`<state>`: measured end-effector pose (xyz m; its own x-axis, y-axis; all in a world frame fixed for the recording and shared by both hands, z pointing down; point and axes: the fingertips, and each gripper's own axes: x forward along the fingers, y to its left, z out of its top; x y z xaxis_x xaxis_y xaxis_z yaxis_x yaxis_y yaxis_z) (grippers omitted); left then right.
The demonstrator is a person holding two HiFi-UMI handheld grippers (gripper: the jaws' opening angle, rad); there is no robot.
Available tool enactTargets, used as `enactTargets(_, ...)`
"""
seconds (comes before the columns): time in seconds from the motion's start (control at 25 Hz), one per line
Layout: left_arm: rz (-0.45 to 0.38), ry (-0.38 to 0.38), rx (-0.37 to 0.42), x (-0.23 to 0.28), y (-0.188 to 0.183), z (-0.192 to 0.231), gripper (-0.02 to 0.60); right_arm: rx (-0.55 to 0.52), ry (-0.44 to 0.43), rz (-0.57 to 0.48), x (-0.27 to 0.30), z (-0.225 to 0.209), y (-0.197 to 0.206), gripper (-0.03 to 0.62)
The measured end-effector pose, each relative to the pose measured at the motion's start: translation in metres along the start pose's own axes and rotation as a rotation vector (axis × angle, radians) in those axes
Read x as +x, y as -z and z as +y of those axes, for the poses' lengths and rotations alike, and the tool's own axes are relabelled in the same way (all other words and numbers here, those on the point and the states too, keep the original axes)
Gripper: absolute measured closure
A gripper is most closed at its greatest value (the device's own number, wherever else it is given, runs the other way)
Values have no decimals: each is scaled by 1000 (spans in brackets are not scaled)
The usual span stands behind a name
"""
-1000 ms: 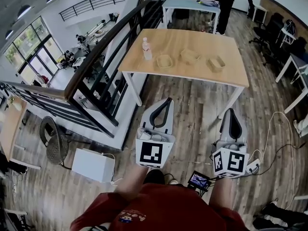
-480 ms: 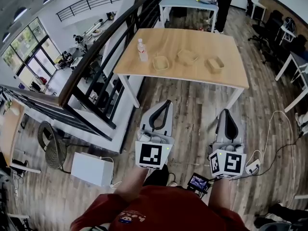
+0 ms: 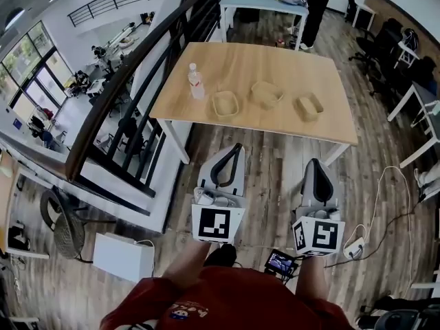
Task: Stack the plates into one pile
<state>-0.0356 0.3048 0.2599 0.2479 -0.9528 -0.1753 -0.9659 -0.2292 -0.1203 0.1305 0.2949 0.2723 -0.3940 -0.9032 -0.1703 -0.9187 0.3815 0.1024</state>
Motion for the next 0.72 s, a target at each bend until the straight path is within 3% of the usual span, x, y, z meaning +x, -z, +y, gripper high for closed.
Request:
enactTargets(0.52,-3,12,-7,85,34,86,575,-14,11,8,123,21,21,585)
enactTargets(0.72,-26,10,-12,109,45,88,575,-21,20,-4,139,6,36,585)
